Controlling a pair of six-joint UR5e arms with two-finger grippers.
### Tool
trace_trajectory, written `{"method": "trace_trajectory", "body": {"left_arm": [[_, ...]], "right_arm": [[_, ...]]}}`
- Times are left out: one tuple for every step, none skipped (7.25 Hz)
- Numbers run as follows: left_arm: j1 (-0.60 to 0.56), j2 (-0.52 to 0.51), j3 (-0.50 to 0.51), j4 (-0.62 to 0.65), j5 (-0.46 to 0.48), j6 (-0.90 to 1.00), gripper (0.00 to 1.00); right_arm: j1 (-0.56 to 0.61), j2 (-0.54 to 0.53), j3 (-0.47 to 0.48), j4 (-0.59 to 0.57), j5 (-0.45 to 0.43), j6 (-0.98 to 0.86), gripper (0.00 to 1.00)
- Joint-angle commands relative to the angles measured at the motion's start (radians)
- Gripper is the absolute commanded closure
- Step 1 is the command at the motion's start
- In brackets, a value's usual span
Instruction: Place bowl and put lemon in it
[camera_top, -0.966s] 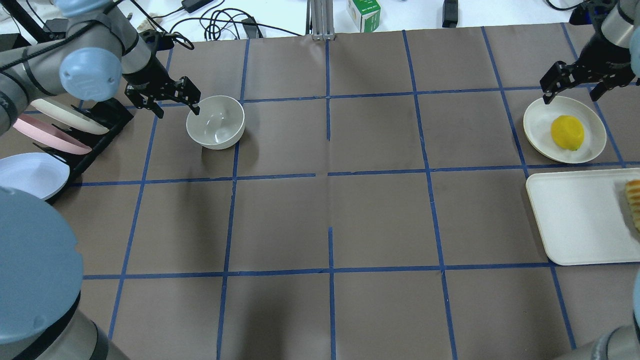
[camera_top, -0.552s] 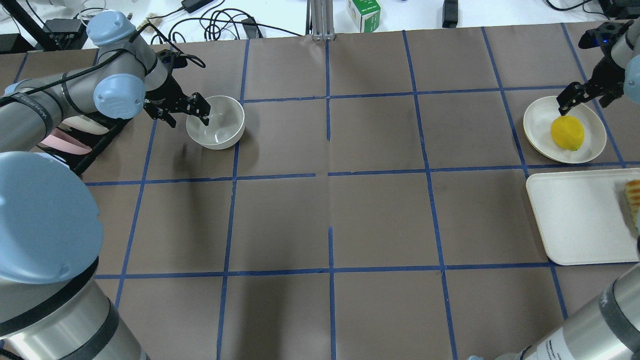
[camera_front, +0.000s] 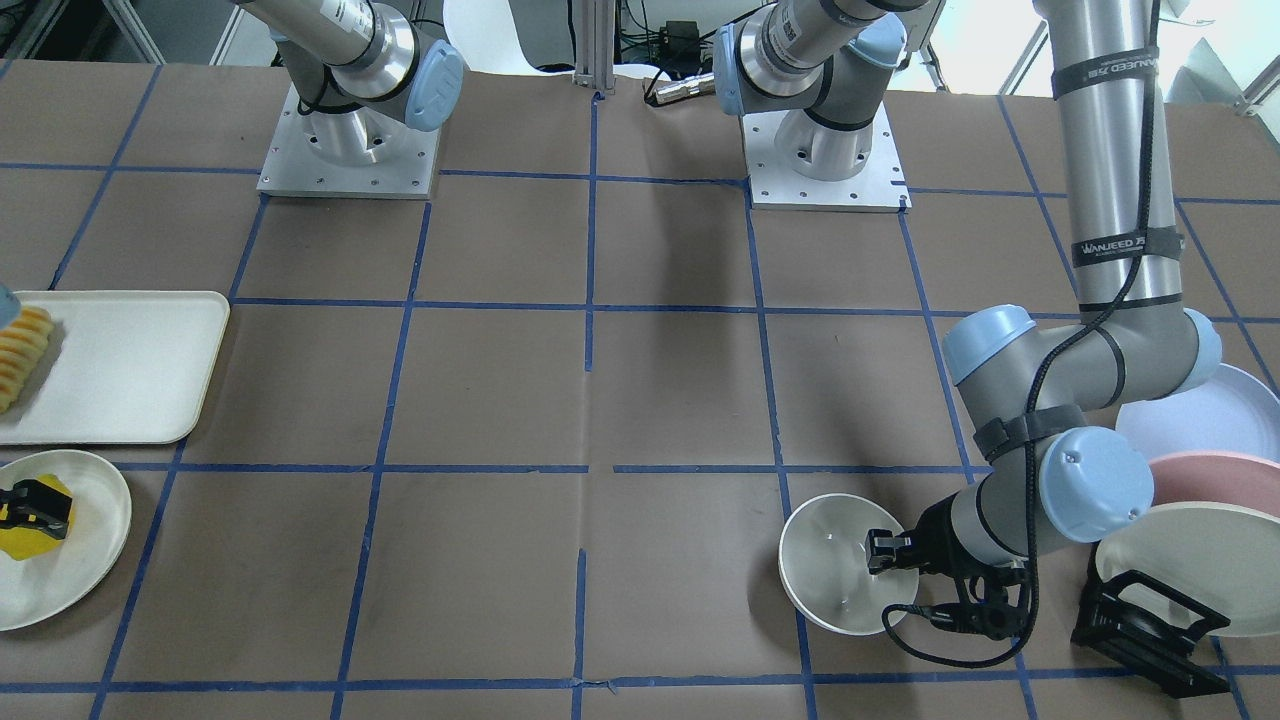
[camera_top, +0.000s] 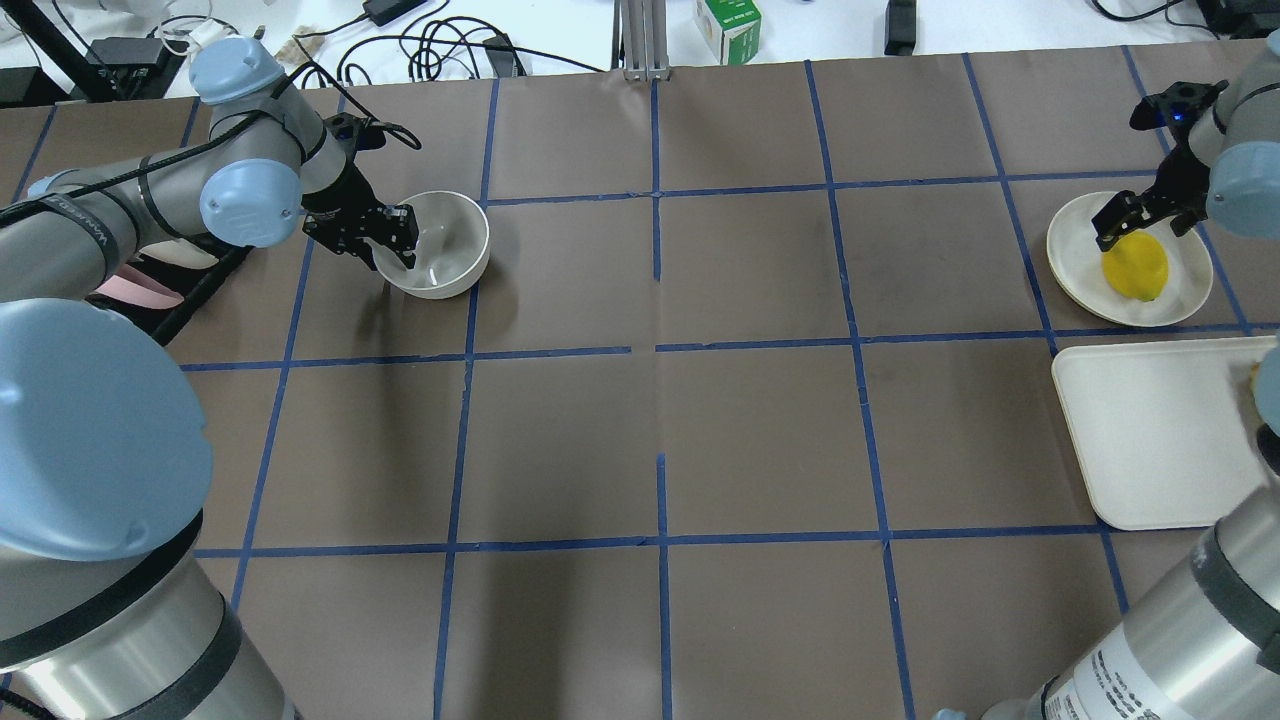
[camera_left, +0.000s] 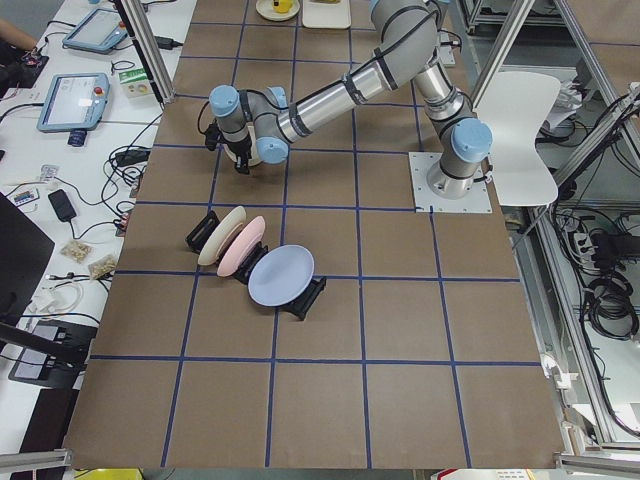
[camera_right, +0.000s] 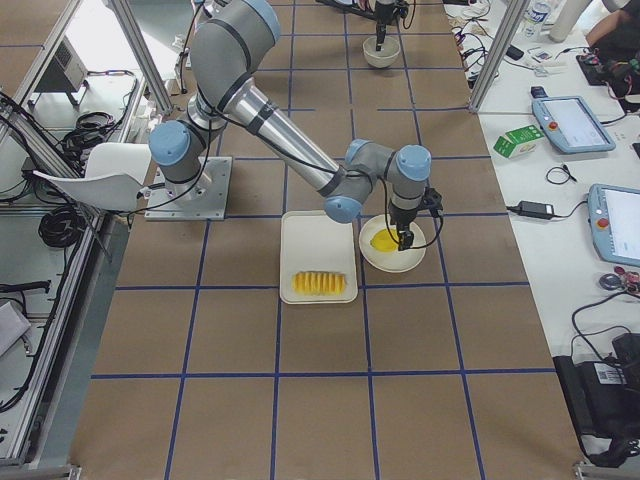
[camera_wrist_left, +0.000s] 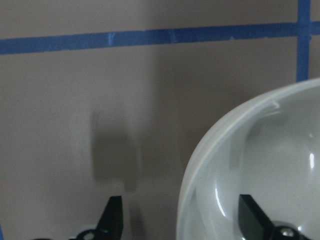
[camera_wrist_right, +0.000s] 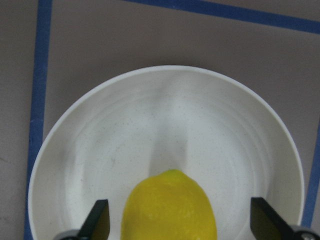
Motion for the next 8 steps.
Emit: {"method": "trace_trajectory", "body": {"left_arm": [[-0.001, 0.021, 0.002, -0.007, -0.017, -0.003, 1.00], [-0.006, 0.029, 0.009, -0.025, -0.022, -0.012, 1.00], [-0.012, 0.044, 0.019, -0.067, -0.022, -0.014, 1.00], [-0.015, 0.082, 0.027, -0.111, -0.021, -0.015, 1.00], [-0.030, 0.146, 0.025, -0.215, -0.036, -0.024, 1.00], [-0.125, 0.180, 0.006, -0.223, -0.092, -0.125, 1.00], [-0.238, 0.184, -0.011, -0.196, -0.099, -0.279, 1.00], [-0.333, 0.197, -0.027, -0.176, -0.097, -0.419, 1.00]], "right_arm": [[0.000, 0.022, 0.006, 0.001, 0.002, 0.001, 0.00], [0.000, 0.023, 0.006, 0.008, 0.007, 0.015, 0.43], [0.000, 0.019, 0.006, 0.011, -0.005, 0.024, 0.95], [0.000, 0.013, 0.005, 0.025, -0.006, 0.025, 1.00], [0.000, -0.011, -0.010, 0.075, -0.006, 0.025, 1.00], [0.003, -0.070, -0.009, 0.136, 0.000, 0.060, 1.00], [0.021, -0.133, -0.009, 0.212, 0.010, 0.156, 1.00], [0.075, -0.181, -0.009, 0.272, 0.010, 0.253, 1.00]]}}
